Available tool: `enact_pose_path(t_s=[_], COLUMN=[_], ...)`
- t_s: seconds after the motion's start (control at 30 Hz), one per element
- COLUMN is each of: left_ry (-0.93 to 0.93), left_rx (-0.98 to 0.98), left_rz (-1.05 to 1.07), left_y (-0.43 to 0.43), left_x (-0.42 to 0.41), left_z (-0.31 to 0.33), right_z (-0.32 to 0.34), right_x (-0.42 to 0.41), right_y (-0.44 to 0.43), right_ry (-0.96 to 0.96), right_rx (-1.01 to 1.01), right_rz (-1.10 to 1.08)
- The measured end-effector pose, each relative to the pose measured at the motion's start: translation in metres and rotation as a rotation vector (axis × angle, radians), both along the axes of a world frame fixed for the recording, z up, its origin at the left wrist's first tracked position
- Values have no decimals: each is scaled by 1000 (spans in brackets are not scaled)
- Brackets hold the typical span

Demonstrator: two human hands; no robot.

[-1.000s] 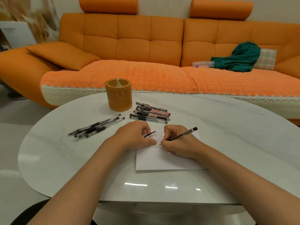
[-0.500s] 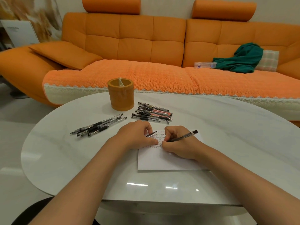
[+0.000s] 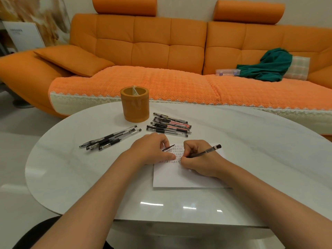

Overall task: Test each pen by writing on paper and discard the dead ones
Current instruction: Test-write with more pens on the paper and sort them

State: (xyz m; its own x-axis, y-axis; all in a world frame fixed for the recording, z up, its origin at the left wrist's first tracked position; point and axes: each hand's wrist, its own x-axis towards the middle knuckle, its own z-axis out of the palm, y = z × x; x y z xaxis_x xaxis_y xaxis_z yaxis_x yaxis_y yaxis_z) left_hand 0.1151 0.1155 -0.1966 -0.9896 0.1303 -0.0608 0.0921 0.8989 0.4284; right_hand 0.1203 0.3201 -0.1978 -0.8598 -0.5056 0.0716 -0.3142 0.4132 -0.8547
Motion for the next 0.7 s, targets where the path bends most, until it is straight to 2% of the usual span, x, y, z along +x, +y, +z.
enact_pose_path(t_s=[0.7], left_ry=[11], left_rx=[4], left_rz=[-8], left_y=[0], left_x=[0], left_z=[0], right_z=[-3], right_x=[-2], right_y=[1], right_ry=[6], right_rx=[0], right_rz=[20])
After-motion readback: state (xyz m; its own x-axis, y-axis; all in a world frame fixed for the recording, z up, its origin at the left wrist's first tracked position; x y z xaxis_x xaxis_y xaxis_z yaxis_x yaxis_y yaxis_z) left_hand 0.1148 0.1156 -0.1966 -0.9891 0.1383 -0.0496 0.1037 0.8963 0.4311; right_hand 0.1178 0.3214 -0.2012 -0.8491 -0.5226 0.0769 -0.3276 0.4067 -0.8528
